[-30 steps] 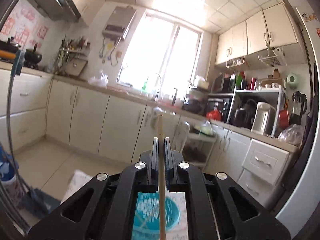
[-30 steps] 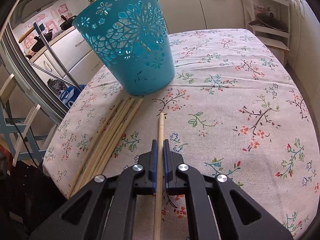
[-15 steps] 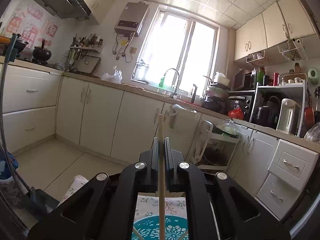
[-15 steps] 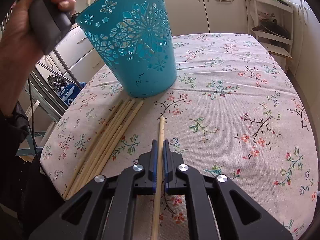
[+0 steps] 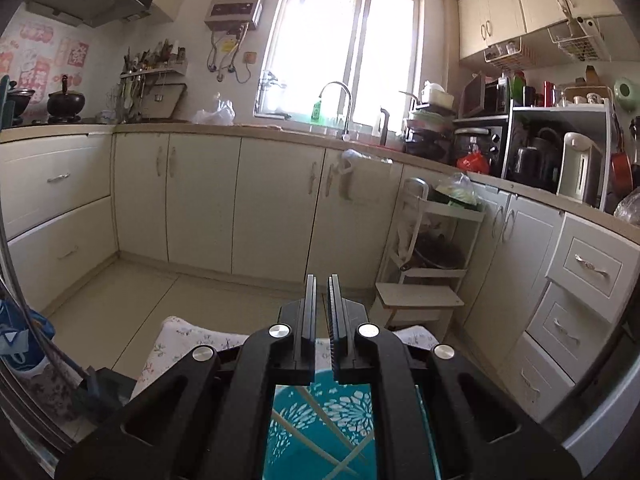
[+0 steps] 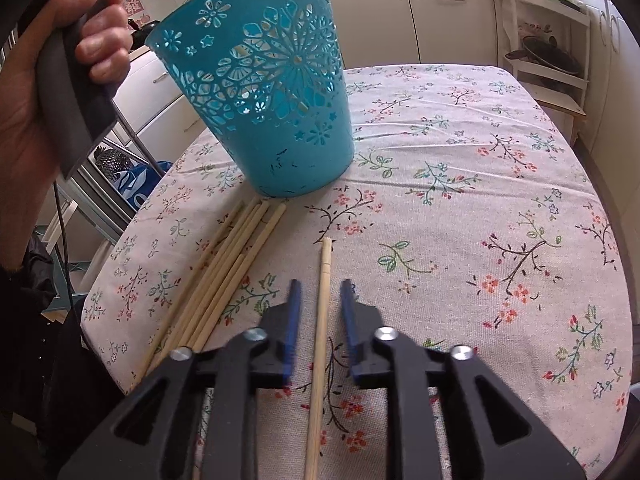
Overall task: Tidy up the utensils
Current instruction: 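Lift the stick with the left gripper and drop it into the teal basket, then lift the stick with the right gripper and drop it into the teal basket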
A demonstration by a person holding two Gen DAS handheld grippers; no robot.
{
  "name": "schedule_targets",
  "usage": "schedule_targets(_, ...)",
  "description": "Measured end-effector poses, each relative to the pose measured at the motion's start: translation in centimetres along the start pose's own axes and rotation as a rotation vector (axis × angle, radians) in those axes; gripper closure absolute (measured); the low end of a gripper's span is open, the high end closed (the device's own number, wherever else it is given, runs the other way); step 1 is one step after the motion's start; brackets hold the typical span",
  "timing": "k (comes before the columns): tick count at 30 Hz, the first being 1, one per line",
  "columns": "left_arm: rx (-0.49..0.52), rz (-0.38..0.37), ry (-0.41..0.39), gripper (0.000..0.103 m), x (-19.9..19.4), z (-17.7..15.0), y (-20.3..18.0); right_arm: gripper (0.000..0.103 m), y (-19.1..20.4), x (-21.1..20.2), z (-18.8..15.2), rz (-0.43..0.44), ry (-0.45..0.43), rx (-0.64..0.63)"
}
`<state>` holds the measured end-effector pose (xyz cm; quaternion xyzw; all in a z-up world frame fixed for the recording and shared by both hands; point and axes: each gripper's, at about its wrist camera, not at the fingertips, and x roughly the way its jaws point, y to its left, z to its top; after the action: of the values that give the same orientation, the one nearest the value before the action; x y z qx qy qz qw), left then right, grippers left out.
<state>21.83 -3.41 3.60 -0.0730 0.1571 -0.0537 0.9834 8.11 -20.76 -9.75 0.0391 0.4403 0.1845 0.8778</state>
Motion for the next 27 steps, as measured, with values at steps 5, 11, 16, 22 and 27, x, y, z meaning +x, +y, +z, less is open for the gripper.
schedule_targets(5,-0.021,0.032,0.057,0.074,-1.3,-1.5,1.6,0.071,0.1,-0.5,0.1,-0.031,0.011,-0.018)
schedule_targets(11,-0.055,0.081,0.045,0.044,-5.8,-2.9,3.6,0.072,1.0,0.1,0.0,-0.111,0.048,-0.109)
schedule_targets(16,-0.096,0.107,0.098,0.037,-8.6,-5.7,5.5,0.096,2.4,0.4,-0.3,-0.171,0.06,-0.216)
schedule_targets(22,-0.157,0.132,0.195,0.036,-10.8,-10.0,8.1,0.097,-1.6,-3.6,1.6,0.202,-0.054,0.14)
schedule_targets(27,-0.189,0.146,0.213,0.036,-12.0,-11.5,9.3,0.097,-2.2,-11.5,8.3,0.438,-0.436,0.29)
